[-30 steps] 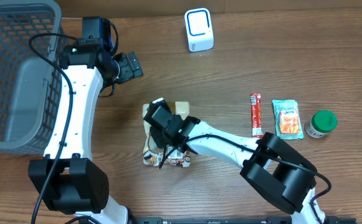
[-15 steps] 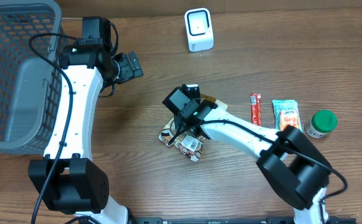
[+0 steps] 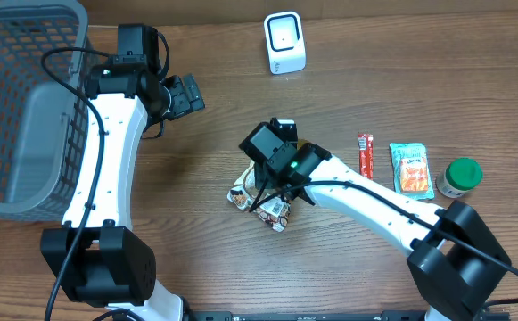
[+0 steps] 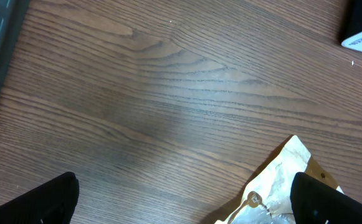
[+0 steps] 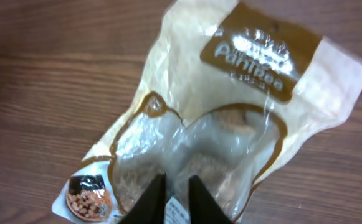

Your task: Scan the item barcode

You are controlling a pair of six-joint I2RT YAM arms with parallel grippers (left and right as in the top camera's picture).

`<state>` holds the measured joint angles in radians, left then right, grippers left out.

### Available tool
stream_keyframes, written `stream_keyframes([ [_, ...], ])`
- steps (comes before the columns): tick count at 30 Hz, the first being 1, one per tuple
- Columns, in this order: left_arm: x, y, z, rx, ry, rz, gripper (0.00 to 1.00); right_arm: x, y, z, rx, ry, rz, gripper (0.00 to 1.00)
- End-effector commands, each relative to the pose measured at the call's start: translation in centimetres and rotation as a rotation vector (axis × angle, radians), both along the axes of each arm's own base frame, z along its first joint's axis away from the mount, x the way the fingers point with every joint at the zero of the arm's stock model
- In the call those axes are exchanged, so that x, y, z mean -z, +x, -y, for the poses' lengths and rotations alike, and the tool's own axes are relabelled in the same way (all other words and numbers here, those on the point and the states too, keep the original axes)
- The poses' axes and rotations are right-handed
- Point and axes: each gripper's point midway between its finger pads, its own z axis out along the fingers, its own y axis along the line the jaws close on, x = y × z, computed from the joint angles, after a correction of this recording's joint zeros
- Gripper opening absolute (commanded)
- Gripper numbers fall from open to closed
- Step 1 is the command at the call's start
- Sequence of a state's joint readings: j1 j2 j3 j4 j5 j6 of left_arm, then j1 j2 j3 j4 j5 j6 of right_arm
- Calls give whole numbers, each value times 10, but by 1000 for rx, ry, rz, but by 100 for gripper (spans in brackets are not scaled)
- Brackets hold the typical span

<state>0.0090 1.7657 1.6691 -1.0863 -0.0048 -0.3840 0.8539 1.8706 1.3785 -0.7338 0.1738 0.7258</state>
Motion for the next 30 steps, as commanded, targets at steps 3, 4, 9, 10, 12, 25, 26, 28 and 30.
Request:
stream_keyframes([
  [3, -13, 1, -3, 14, 14, 32, 100, 25, -27, 5, 43, -9, -71, 11],
  [4, -13, 1, -3, 14, 14, 32, 100, 29, -30, 6, 41, -14, -76, 12],
  [9, -13, 1, -3, 14, 14, 32, 100, 50, -42, 12, 80, 8, -126, 11],
  [10, -13, 1, -3, 14, 14, 32, 100, 53, -46, 8, 70, 32, -142, 11],
  [12, -13, 1, -3, 14, 14, 32, 100, 57, -49, 2, 56, 66, -158, 11],
  [25, -13, 1, -3, 14, 14, 32, 100, 23, -32, -20, 35, 140, -101, 8],
  [26, -13, 1, -3, 14, 14, 32, 100, 21, -30, -22, 35, 146, -96, 8],
  [28, -13, 1, -3, 14, 14, 32, 100, 20, -30, -22, 35, 148, -95, 8],
  [30, -13, 1, -3, 14, 14, 32, 100, 24, -32, -20, 37, 135, -105, 8],
])
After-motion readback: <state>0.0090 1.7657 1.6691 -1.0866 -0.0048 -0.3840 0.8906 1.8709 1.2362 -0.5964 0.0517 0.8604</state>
